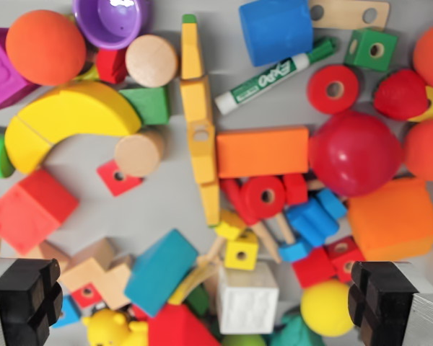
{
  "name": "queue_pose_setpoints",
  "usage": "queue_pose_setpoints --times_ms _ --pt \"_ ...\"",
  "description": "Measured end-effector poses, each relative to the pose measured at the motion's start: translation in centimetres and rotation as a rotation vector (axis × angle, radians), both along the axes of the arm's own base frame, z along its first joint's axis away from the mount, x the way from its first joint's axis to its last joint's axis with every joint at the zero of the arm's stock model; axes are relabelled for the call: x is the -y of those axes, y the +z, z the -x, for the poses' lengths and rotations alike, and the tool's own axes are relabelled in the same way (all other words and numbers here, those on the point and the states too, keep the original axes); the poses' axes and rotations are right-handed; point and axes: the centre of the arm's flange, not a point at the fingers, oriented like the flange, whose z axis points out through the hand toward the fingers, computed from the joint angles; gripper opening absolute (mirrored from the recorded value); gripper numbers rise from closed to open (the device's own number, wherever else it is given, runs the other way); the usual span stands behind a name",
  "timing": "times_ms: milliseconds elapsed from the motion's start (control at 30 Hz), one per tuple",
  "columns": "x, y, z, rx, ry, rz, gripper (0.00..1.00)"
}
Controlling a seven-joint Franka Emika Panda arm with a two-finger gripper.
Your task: Pick an object from the bin
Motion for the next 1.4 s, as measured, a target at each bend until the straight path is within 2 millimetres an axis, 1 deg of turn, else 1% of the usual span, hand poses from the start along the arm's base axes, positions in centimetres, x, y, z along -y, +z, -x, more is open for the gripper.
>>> queue_pose_setpoints --times_ms 467,733,1100,1400 --pt "0.0 0.0 0.0 -0.001 0.000 0.000 1.00" --pt "0.0 -0.3 0.6 -0.005 0.012 0.000 1.00" --pt "-0.1 -0.8 2.3 -0.004 0.053 -0.001 1.00" --pt "-0.3 -1.5 4.4 -0.001 0.105 -0.002 1.00"
